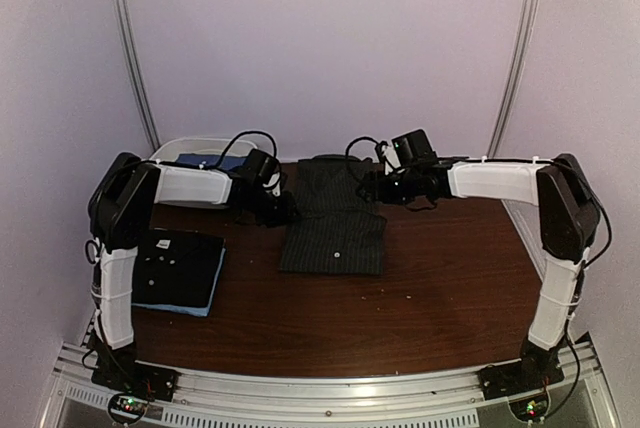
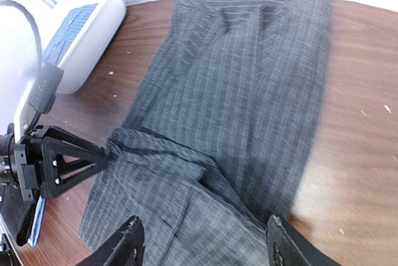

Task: Fold and stack the long sleeve shirts
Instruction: Smooth out the rectangle-folded shirt at the center of the board.

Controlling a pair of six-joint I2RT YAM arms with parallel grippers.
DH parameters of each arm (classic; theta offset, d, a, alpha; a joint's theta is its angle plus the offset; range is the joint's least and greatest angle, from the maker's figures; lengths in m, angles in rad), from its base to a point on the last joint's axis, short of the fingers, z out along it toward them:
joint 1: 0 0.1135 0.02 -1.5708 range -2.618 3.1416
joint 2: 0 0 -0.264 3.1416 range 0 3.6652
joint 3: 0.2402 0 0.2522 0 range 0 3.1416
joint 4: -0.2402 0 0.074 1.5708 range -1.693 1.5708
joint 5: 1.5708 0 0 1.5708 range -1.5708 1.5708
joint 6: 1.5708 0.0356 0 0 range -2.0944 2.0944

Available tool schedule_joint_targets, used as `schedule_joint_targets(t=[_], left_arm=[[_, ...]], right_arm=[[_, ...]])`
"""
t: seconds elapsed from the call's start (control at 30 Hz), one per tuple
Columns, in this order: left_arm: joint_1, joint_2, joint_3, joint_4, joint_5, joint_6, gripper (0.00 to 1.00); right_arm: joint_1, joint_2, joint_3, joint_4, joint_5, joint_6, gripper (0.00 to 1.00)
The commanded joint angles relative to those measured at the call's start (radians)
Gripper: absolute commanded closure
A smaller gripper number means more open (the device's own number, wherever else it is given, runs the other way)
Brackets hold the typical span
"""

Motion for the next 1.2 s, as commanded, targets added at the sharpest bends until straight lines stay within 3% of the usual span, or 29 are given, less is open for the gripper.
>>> schedule_joint_targets(t=[0.0, 0.2, 0.53, 0.77, 0.97, 1.17], left_arm=[[0.007, 0.027, 0.033, -0.010, -0.016, 0.032, 0.64], [0.016, 0.037, 0.055, -0.008, -0.012, 0.037, 0.64], [0.018, 0.081, 0.110, -0.007, 0.001, 0.045, 0.64], [0.018, 0.083, 0.124, -0.018, 0.005, 0.054, 0.74], [0.019, 0.038, 0.091, -0.021, -0.016, 0.059, 0.88], [0.019, -0.025, 0.043, -0.019, -0.085, 0.055, 0.94]], right_arm=[[-0.032, -0.072, -0.167, 0.068, 0.019, 0.007, 0.30], [-0.053, -0.081, -0.274, 0.129, -0.024, 0.023, 0.30], [-0.074, 0.034, -0.207, 0.164, -0.108, 0.045, 0.34], [-0.077, 0.075, -0.131, 0.137, -0.126, 0.024, 0.59], [-0.077, 0.073, -0.084, 0.134, -0.166, -0.041, 0.90], [-0.080, 0.115, -0.040, 0.126, -0.181, -0.106, 0.96]])
